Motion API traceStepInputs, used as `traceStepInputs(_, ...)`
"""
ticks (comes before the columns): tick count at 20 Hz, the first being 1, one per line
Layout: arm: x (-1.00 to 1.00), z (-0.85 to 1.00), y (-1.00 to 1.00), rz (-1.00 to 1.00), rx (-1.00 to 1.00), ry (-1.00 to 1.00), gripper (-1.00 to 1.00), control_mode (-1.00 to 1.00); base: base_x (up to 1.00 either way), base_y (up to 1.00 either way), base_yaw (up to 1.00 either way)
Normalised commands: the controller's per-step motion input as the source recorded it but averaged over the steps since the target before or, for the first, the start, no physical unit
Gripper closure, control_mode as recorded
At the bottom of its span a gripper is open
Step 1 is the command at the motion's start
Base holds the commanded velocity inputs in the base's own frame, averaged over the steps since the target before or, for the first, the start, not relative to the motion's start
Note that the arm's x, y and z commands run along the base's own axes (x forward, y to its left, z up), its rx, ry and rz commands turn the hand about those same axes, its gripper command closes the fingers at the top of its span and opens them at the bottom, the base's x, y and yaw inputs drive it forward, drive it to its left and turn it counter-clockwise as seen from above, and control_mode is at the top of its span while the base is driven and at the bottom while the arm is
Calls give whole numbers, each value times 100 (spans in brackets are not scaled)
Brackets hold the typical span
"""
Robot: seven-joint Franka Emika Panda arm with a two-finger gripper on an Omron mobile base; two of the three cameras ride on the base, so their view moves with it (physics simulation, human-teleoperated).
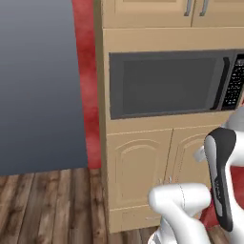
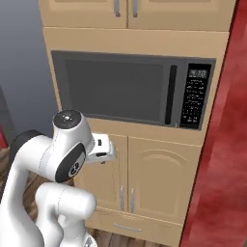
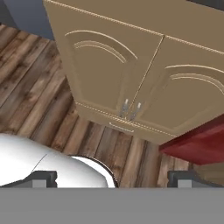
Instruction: Pick the egg and butter from the fridge and place them by the bowl for mixing.
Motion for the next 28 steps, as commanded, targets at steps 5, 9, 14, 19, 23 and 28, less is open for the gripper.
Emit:
traceStepInputs(5,0,0,0,0,0,0,-100,100,-42,84,0)
traceStepInputs(9,0,0,0,0,0,0,-100,100,-37,88,0)
traceStepInputs(14,0,0,0,0,0,0,-100,100,-36,92,0)
traceStepInputs(19,0,0,0,0,0,0,-100,100,-42,80,31)
traceStepInputs(23,0,0,0,0,0,0,-100,100,-32,50,69)
traceStepInputs(28,0,0,0,0,0,0,-100,100,-26,41,80)
